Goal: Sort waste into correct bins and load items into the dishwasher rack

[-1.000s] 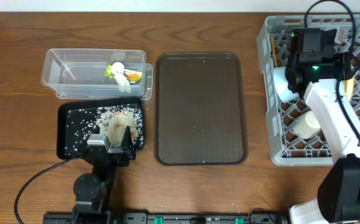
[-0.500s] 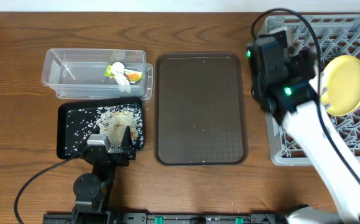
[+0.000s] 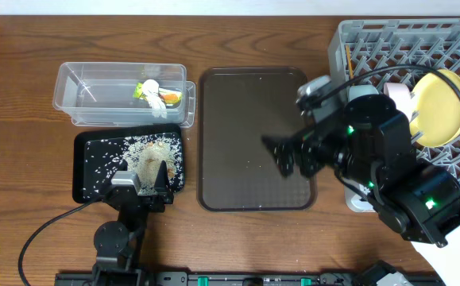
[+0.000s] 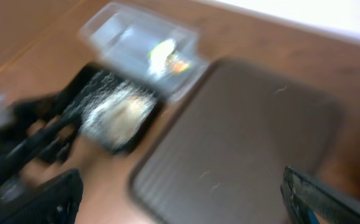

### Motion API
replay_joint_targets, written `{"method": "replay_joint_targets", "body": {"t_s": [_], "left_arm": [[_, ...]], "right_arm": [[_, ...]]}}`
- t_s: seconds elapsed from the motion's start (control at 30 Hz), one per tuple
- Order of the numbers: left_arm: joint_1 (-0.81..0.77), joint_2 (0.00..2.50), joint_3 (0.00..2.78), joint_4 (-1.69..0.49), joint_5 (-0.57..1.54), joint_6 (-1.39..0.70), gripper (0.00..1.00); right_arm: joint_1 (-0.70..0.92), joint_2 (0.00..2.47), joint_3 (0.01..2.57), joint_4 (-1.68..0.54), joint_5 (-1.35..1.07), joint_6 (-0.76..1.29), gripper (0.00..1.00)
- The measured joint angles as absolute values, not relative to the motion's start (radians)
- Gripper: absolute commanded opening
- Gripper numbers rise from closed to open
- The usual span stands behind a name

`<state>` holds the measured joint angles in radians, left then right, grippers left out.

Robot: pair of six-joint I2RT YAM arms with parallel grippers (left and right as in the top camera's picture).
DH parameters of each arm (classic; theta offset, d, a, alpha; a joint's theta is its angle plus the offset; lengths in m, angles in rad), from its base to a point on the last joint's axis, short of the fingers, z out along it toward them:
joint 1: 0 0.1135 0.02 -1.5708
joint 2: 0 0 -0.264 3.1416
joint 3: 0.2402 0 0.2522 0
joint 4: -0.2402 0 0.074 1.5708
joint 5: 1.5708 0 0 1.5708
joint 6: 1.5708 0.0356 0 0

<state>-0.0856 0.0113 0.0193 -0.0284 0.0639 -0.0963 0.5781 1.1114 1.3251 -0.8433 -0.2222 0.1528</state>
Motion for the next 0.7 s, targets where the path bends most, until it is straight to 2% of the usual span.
{"method": "replay_joint_targets", "body": {"t_s": [0.2, 0.4, 0.53, 0.7], "left_arm": [[-0.086, 0.011, 0.019, -0.028, 0.064, -0.096, 0.88], [-0.086, 0.011, 0.019, -0.028, 0.064, -0.096, 0.88], [-0.086, 0.011, 0.019, -0.028, 0.064, -0.096, 0.88], [-0.086, 0.011, 0.019, -0.029, 0.064, -0.096, 0.88]], "right_arm": [[0.563, 1.100, 1.325, -0.916, -0.326, 0.075, 0.99], [0.501, 0.981, 1.325, -0.912, -0.282, -0.051, 0.99], [0.443, 0.863, 1.298, -0.868, -0.208, -0.154, 0.99], [0.326, 0.693, 1.114, -0.708, -0.193, -0.231, 0.99]]}}
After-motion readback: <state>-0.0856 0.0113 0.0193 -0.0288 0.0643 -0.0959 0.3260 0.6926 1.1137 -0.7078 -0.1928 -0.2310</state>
